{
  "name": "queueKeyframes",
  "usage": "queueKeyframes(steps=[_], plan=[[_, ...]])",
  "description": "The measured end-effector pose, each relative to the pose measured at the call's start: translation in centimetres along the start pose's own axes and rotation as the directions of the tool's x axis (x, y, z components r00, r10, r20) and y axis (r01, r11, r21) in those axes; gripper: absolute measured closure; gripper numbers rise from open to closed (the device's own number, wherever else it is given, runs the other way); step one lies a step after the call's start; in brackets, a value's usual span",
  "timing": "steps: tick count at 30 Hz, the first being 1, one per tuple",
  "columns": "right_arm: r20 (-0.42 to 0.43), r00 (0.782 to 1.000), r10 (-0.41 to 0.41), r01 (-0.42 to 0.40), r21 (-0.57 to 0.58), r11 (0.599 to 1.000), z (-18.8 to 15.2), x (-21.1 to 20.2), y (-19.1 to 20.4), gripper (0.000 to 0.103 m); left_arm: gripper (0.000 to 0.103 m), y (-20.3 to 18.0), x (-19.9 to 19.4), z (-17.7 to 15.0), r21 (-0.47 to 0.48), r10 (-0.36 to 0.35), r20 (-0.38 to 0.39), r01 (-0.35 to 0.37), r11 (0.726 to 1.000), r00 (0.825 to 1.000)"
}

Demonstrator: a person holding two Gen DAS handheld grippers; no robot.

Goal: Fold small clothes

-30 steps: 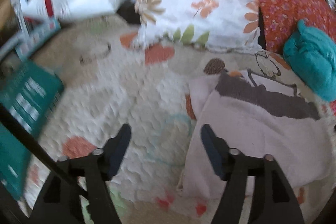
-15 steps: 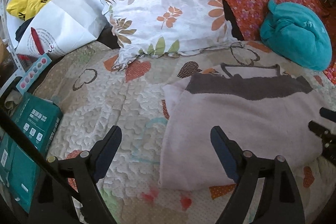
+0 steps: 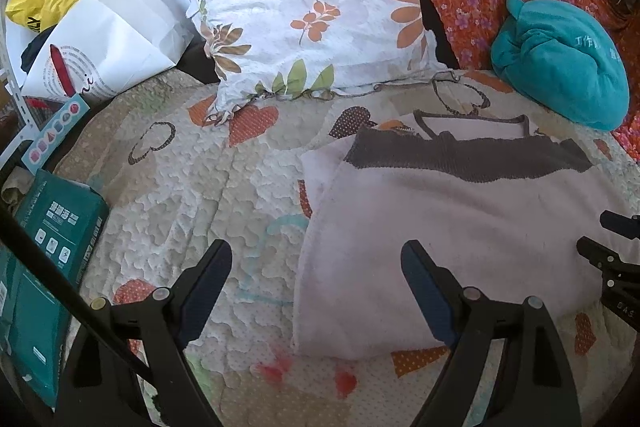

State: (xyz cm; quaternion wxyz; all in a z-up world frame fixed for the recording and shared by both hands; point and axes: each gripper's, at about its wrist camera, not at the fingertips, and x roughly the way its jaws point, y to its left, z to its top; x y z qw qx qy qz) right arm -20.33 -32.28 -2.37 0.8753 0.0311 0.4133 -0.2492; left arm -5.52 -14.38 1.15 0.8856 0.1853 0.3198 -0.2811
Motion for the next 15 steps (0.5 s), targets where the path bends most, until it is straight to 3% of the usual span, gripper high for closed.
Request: queueKeyframes(steps=[15], plan=[[0.001, 1.0, -0.007, 0.007, -0.001, 1.0, -0.2, 0.4, -0.2, 0.049, 0.018, 0.4, 1.6, -0.2, -0.022, -0.033, -0.072, 0.032, 0.999, 0.997]])
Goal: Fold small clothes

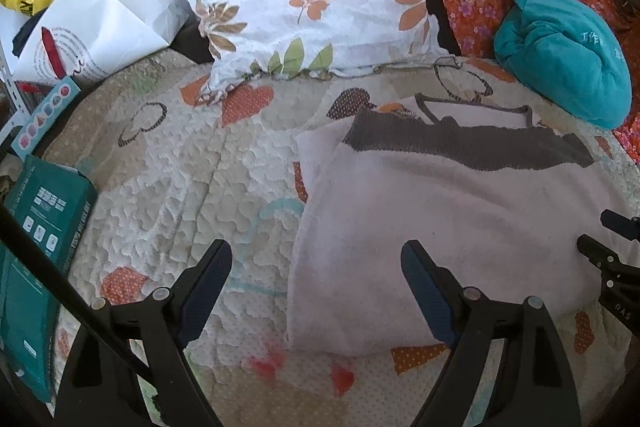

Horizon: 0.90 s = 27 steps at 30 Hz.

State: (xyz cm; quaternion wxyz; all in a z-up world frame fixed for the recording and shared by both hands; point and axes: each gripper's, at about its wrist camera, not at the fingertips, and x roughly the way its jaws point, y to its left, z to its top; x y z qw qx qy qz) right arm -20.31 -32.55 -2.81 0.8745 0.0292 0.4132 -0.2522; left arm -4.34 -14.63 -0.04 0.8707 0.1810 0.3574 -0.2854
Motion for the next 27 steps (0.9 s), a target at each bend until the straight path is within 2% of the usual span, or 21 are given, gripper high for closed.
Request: queueKeyframes(steps=[5, 7, 9, 11, 13, 16, 18, 19, 21, 23, 25, 27], plan=[[0.023, 1.0, -0.016, 0.016, 0.01, 1.0, 0.2, -0.1, -0.1, 0.048, 0.018, 0.3, 2.0, 0.1, -0.032, -0.019, -0.089, 0.016, 0.999, 0.996], [0.043, 0.999, -0.023, 0.022, 0.023, 1.0, 0.3, -0.3, -0.3, 0.048, 0.018, 0.5, 3.4, 0.2, -0.063, -0.042, -0.159, 0.032, 0.997, 0.986], [0.06, 0.998, -0.029, 0.027, 0.037, 0.999, 0.4, -0.4, -0.4, 0.048, 0.018, 0.9, 4.8, 0.3, -0.124, -0.091, -0.243, 0.062, 0.99, 0.966], [0.068, 0.997, -0.033, 0.03, 0.049, 0.998, 0.4, -0.3, -0.4, 0.048, 0.018, 1.5, 6.6, -0.1, -0.204, -0.159, -0.314, 0.097, 0.974, 0.936], [0.059, 0.998, -0.026, 0.022, 0.067, 0.998, 0.3, 0.1, -0.4, 0.048, 0.017, 2.0, 7.3, -0.3, -0.257, -0.197, -0.331, 0.113, 0.96, 0.923], [0.01, 1.0, -0.003, 0.002, 0.085, 0.996, -0.4, 1.8, -0.3, 0.044, 0.017, 2.7, 7.2, 0.1, -0.294, -0.235, -0.332, 0.136, 0.946, 0.914], [0.015, 1.0, -0.002, 0.001, 0.097, 0.995, -0.9, 2.3, -0.3, 0.042, 0.017, 3.3, 6.8, 0.4, -0.325, -0.276, -0.309, 0.172, 0.93, 0.91], [0.023, 1.0, -0.011, 0.009, 0.096, 0.995, -0.9, 2.3, -0.3, 0.038, 0.017, 3.8, 6.5, 0.5, -0.338, -0.29, -0.29, 0.186, 0.923, 0.912], [0.027, 0.999, -0.027, 0.024, 0.095, 0.995, -0.7, 1.9, -0.2, 0.037, 0.017, 5.5, 6.0, 1.5, -0.354, -0.267, -0.239, 0.172, 0.919, 0.934], [0.068, 0.997, -0.047, 0.041, 0.082, 0.996, -0.3, 0.9, 0.4, 0.037, 0.017, 8.2, 5.6, 2.3, -0.385, -0.183, -0.186, 0.1, 0.917, 0.965], [0.102, 0.994, -0.027, 0.024, 0.035, 0.999, 0.2, 0.8, 1.8, 0.037, 0.017, 10.7, 5.5, 2.8, -0.427, -0.114, -0.151, 0.039, 0.904, 0.982], [0.13, 0.991, 0.022, -0.016, -0.041, 0.999, 0.9, -0.2, 4.4, 0.037, 0.017, 13.2, 5.2, 3.1, -0.478, -0.069, -0.12, 0.003, 0.878, 0.99]])
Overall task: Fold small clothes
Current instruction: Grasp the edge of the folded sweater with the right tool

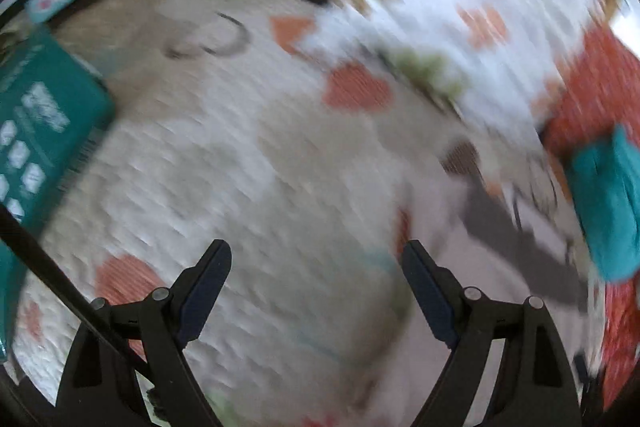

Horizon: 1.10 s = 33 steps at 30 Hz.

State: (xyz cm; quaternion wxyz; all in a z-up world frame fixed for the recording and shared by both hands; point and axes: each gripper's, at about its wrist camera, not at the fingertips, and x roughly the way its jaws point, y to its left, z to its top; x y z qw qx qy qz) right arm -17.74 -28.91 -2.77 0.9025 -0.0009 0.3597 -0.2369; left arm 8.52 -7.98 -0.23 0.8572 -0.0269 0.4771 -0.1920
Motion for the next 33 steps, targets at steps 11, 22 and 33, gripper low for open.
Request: queueKeyframes(steps=[11, 22, 33], plan=[[-0.031, 0.989, 0.145, -0.143, -0.454, 0.88, -0.8, 1.2, 19.6, 0.04, 0.017, 4.9, -3.8, 1.8, -0.14, -0.022, 0.092, 0.035, 0.99, 0.995], [-0.101, 0.995, 0.008, -0.045, -0.37, 0.928, 2.5, 5.3, 21.8, 0.082, 0.017, 7.8, -4.0, 1.3, -0.265, -0.105, 0.094, 0.127, 0.956, 0.99], [-0.034, 0.967, 0.251, -0.24, 0.193, 0.952, 8.1, -0.5, 5.6, 0.09, 0.017, 3.6, -4.7, -0.7, -0.095, -0.1, 0.114, 0.111, 0.989, 0.988]])
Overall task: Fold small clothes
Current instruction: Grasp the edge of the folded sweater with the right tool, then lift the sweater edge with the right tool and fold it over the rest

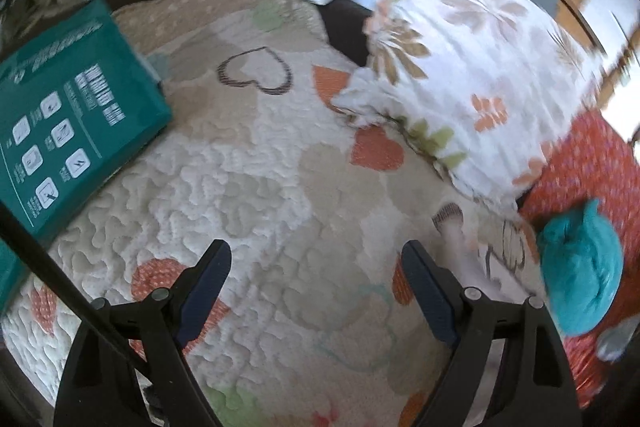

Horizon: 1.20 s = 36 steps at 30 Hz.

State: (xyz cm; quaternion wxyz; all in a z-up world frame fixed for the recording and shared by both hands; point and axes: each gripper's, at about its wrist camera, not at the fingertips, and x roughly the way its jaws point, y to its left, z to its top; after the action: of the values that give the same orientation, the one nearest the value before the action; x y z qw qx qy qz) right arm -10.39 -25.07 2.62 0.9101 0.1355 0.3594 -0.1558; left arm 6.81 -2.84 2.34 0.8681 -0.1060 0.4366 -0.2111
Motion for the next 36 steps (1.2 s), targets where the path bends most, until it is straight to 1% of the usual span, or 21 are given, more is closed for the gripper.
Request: queueKeyframes(steps=[3, 5, 6, 8, 10, 12, 15, 17, 19, 21, 22, 23, 26, 28, 29, 31, 32, 33, 34, 35, 36], plan=[[0.054, 0.998, -0.027, 0.017, 0.179, 0.984, 0.2, -3.6, -7.7, 0.09, 0.017, -2.1, 0.6, -2.5, 0.099, -0.023, -0.038, 0.026, 0.995, 0.999], [0.079, 0.993, -0.092, 0.065, 0.296, 0.953, -1.2, -6.2, -13.6, 0.091, 0.017, -4.4, 1.2, -4.8, 0.189, -0.062, -0.084, 0.077, 0.979, 0.995], [0.07, 0.988, -0.136, 0.102, 0.361, 0.927, -2.9, -7.5, -16.9, 0.091, 0.017, -5.5, 1.4, -5.7, 0.228, -0.066, -0.094, 0.086, 0.97, 0.993], [0.021, 0.985, -0.17, 0.144, 0.436, 0.888, -5.7, -8.3, -20.9, 0.091, 0.017, -7.7, 1.5, -7.6, 0.303, -0.077, -0.104, 0.105, 0.947, 0.992], [-0.052, 0.983, -0.178, 0.181, 0.478, 0.859, -8.8, -8.0, -23.6, 0.091, 0.017, -10.1, 1.4, -9.5, 0.359, -0.106, -0.117, 0.141, 0.923, 0.987], [-0.1, 0.985, -0.141, 0.172, 0.514, 0.84, -11.3, -7.4, -25.5, 0.091, 0.017, -12.4, 3.4, -10.5, 0.377, -0.135, -0.144, 0.181, 0.909, 0.98], [-0.073, 0.993, -0.097, 0.121, 0.55, 0.826, -12.3, -8.0, -26.9, 0.087, 0.017, -15.8, 5.5, -12.3, 0.385, -0.159, -0.219, 0.235, 0.893, 0.963], [-0.039, 0.995, -0.09, 0.097, 0.559, 0.823, -12.0, -9.1, -27.6, 0.079, 0.017, -17.3, 6.3, -13.3, 0.396, -0.166, -0.255, 0.259, 0.881, 0.953], [-0.01, 0.993, -0.116, 0.101, 0.557, 0.824, -11.6, -10.2, -28.4, 0.075, 0.017, -18.2, 7.0, -14.3, 0.424, -0.163, -0.273, 0.271, 0.864, 0.948], [0.012, 0.989, -0.145, 0.114, 0.555, 0.824, -10.9, -10.9, -29.2, 0.067, 0.017, -18.9, 7.6, -14.9, 0.451, -0.17, -0.291, 0.292, 0.843, 0.941], [0.022, 0.99, -0.141, 0.105, 0.563, 0.82, -10.5, -10.9, -29.9, 0.059, 0.017, -19.4, 7.8, -14.9, 0.45, -0.179, -0.303, 0.306, 0.839, 0.936], [0.026, 0.99, -0.137, 0.097, 0.573, 0.814, -10.3, -10.8, -30.5, 0.056, 0.017, -19.8, 8.3, -14.9, 0.441, -0.191, -0.315, 0.322, 0.838, 0.93], [0.024, 0.996, -0.087, 0.057, 0.582, 0.811, -8.5, -8.5, -32.0, 0.05, 0.017, -20.9, 9.6, -14.3, 0.367, -0.257, -0.354, 0.387, 0.846, 0.899], [0.003, 0.999, -0.039, 0.03, 0.585, 0.811, -7.2, -5.8, -32.7, 0.048, 0.016, -22.1, 11.0, -14.3, 0.317, -0.303, -0.402, 0.442, 0.839, 0.864], [-0.007, 1.0, 0.002, 0.002, 0.599, 0.801, -6.9, -4.0, -33.7, 0.048, 0.016, -22.7, 11.4, -14.5, 0.302, -0.32, -0.423, 0.465, 0.832, 0.847], [-0.018, 0.997, 0.076, -0.048, 0.623, 0.78, -6.9, -1.4, -34.8, 0.048, 0.015, -23.8, 12.6, -15.1, 0.28, -0.348, -0.483, 0.519, 0.808, 0.803], [-0.011, 0.995, 0.103, -0.072, 0.635, 0.769, -6.8, -0.3, -35.1, 0.048, 0.015, -24.5, 13.2, -15.6, 0.28, -0.347, -0.511, 0.534, 0.798, 0.786], [0.004, 0.992, 0.129, -0.101, 0.646, 0.757, -6.8, 0.6, -35.3, 0.049, 0.021, -25.2, 13.6, -16.5, 0.29, -0.339, -0.539, 0.548, 0.785, 0.771], [0.013, 0.987, 0.162, -0.131, 0.653, 0.746, -6.7, 1.2, -35.3, 0.065, 0.031, -25.7, 13.7, -17.0, 0.308, -0.333, -0.544, 0.552, 0.775, 0.77], [0.017, 0.982, 0.19, -0.154, 0.658, 0.737, -6.5, 1.5, -35.2, 0.071, 0.051, -26.1, 13.5, -17.3, 0.344, -0.315, -0.535, 0.543, 0.766, 0.784], [0.031, 0.978, 0.208, -0.177, 0.655, 0.734, -6.2, 1.3, -35.1, 0.074, 0.06, -26.5, 13.2, -17.3, 0.38, -0.285, -0.525, 0.521, 0.764, 0.802]])
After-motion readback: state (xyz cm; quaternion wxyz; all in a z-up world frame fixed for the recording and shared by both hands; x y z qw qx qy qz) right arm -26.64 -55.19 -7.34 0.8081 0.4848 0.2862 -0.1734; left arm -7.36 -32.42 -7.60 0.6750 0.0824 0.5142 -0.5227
